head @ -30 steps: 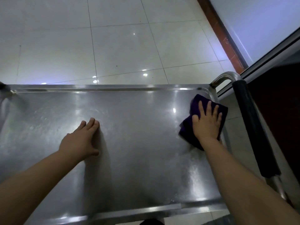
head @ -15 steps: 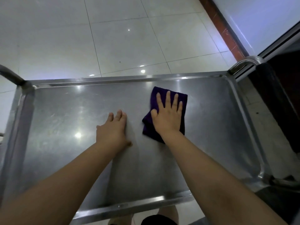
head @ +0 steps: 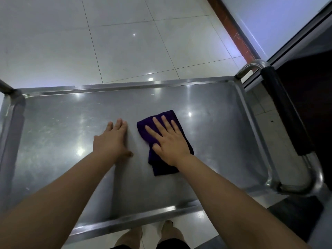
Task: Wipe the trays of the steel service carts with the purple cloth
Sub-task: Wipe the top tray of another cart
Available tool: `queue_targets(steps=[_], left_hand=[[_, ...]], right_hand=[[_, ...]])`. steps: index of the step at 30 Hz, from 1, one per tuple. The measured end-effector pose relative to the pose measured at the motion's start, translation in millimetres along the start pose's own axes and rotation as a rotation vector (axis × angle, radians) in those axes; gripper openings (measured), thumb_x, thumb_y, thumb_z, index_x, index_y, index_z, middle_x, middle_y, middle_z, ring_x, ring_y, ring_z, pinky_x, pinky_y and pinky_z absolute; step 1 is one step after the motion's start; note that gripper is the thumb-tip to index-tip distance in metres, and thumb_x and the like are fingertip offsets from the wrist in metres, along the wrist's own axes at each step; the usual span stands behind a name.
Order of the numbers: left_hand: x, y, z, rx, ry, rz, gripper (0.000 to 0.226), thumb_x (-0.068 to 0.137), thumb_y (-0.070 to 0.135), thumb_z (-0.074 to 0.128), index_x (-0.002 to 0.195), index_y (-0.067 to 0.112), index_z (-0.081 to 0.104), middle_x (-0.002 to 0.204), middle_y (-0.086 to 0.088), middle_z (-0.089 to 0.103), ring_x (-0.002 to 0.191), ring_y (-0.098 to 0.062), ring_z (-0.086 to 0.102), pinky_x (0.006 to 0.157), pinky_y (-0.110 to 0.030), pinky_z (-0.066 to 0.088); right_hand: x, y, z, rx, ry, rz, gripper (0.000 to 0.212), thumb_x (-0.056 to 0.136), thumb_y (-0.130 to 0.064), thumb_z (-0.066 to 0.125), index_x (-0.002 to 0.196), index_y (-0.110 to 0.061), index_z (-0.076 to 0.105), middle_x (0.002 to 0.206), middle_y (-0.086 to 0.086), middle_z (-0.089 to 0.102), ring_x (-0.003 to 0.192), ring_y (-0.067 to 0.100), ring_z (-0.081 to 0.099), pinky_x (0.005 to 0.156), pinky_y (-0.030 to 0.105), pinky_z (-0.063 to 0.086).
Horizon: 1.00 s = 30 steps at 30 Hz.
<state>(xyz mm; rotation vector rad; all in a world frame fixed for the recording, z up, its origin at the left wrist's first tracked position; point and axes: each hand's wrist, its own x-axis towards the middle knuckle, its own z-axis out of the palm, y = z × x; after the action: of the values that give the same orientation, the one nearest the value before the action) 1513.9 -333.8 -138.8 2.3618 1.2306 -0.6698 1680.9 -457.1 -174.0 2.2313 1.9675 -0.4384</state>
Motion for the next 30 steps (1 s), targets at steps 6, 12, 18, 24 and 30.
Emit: queue_targets(steps=[6,12,18,24,30], left_hand=[[6,11,3,-0.110,-0.025,-0.072,0.114,0.071,0.033,0.081,0.153,0.025,0.002,0.160,0.008,-0.010,0.147,-0.020,-0.007,0.108,-0.066,0.014],[12,18,9,-0.147,-0.019,-0.152,0.119,0.066,0.026,0.085,0.153,0.027,0.003,0.160,0.007,-0.008,0.146,-0.020,-0.005,0.107,-0.066,0.018],[12,15,10,-0.145,-0.001,-0.144,0.119,0.066,0.026,0.085,0.153,0.026,0.003,0.160,0.008,-0.007,0.146,-0.019,-0.002,0.107,-0.064,0.023],[7,17,10,-0.140,0.055,-0.134,0.117,0.065,0.027,0.086,0.153,0.022,0.008,0.159,0.004,0.001,0.144,-0.021,0.005,0.105,-0.065,0.026],[0,10,14,-0.135,0.117,-0.051,0.101,0.070,0.031,0.081,0.149,0.018,0.019,0.154,-0.001,0.016,0.142,-0.025,0.013,0.106,-0.065,0.024]], right_hand=[[-23,86,-4,0.022,0.045,0.145,0.072,0.081,-0.048,0.006,0.152,-0.037,0.003,0.162,-0.002,-0.006,0.148,0.022,-0.013,0.117,0.037,-0.015],[-51,181,-8,0.028,0.063,0.310,0.072,0.082,-0.044,0.011,0.153,-0.033,0.006,0.162,0.001,-0.003,0.149,0.023,-0.009,0.116,0.037,-0.013],[-86,216,-3,0.054,0.079,0.544,0.067,0.088,-0.038,0.020,0.154,-0.031,0.005,0.162,0.004,0.000,0.149,0.027,-0.006,0.119,0.041,-0.007],[-102,156,11,0.118,0.142,0.797,0.063,0.099,-0.036,0.029,0.155,-0.025,0.003,0.162,0.012,-0.001,0.148,0.034,-0.005,0.119,0.049,-0.005],[-75,74,15,0.116,0.120,0.767,0.063,0.099,-0.041,0.025,0.154,-0.026,-0.003,0.161,0.012,-0.007,0.147,0.036,-0.010,0.118,0.051,-0.007]])
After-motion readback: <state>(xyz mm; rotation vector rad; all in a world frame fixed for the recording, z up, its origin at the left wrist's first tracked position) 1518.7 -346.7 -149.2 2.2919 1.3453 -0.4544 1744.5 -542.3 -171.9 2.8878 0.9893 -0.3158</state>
